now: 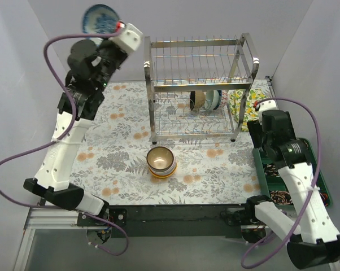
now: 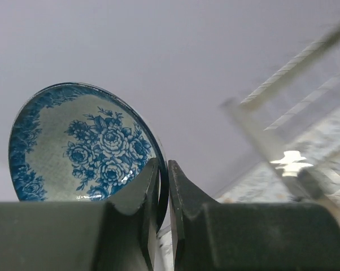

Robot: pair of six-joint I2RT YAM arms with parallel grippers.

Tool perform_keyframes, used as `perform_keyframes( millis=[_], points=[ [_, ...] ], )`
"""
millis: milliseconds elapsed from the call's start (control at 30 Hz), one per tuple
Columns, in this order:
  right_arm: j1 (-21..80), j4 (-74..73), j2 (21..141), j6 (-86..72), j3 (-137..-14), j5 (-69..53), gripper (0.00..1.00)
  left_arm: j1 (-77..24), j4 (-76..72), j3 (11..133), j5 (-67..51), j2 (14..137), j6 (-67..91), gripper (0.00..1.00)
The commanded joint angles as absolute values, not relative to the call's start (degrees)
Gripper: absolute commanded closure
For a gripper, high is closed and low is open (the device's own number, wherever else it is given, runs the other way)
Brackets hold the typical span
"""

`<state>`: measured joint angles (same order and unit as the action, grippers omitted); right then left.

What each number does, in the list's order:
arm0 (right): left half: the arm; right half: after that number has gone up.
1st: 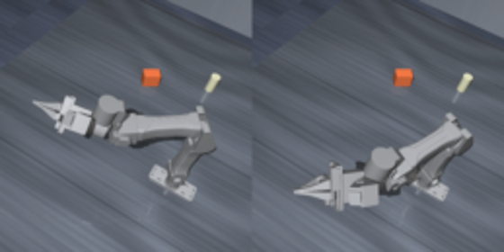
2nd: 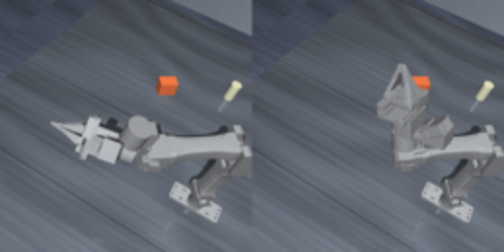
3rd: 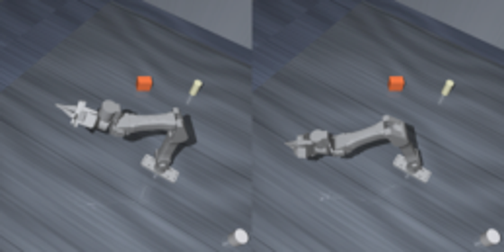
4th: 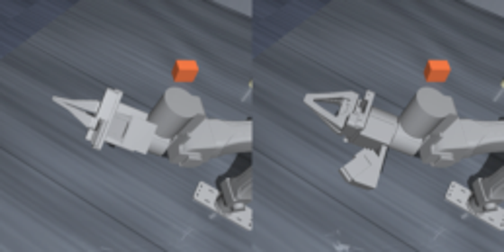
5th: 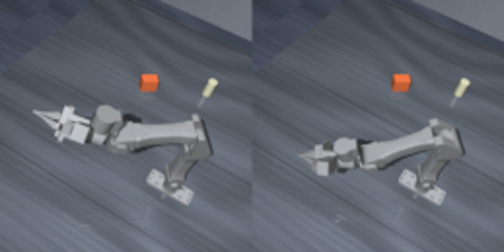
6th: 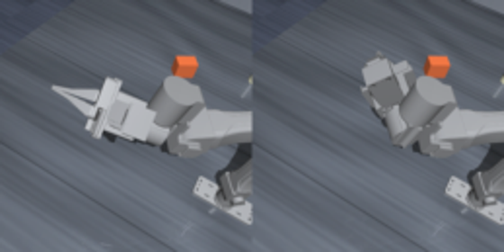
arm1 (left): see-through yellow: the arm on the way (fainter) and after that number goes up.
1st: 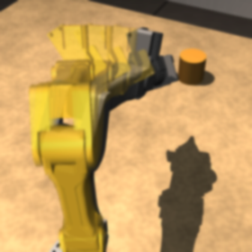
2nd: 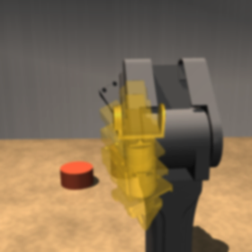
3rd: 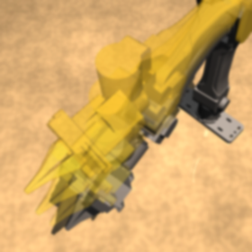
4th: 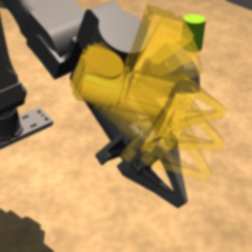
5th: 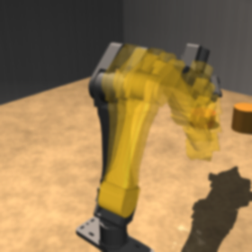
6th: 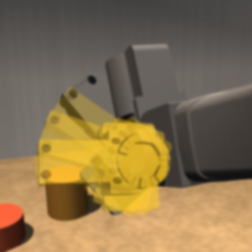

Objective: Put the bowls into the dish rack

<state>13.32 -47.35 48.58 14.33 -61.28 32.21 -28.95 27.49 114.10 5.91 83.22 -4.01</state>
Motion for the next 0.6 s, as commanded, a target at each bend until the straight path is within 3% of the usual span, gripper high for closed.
perform_keyframes(
  millis=[0,100,300,467,567],
  points=[
    [12.74,-42.89,55.88,14.76,-66.87,33.49,0.10,-19.61,10.66,103.22,3.52,76.56,-0.27,1.00],
    [12.66,-42.45,60.98,15.20,-70.83,33.57,0.10,-14.87,4.40,96.16,2.02,75.23,6.92,1.00],
    [12.66,-44.30,67.67,14.85,-78.92,34.81,0.09,2.79,16.78,102.31,-11.75,88.14,33.29,1.00],
    [12.66,-42.98,69.34,13.19,-77.79,35.41,0.09,4.66,12.14,93.88,-30.71,92.01,41.82,1.00],
    [12.22,-43.51,70.83,10.82,-78.83,38.05,0.03,4.66,9.58,91.67,-36.46,94.83,51.05,1.00]
  ],
)
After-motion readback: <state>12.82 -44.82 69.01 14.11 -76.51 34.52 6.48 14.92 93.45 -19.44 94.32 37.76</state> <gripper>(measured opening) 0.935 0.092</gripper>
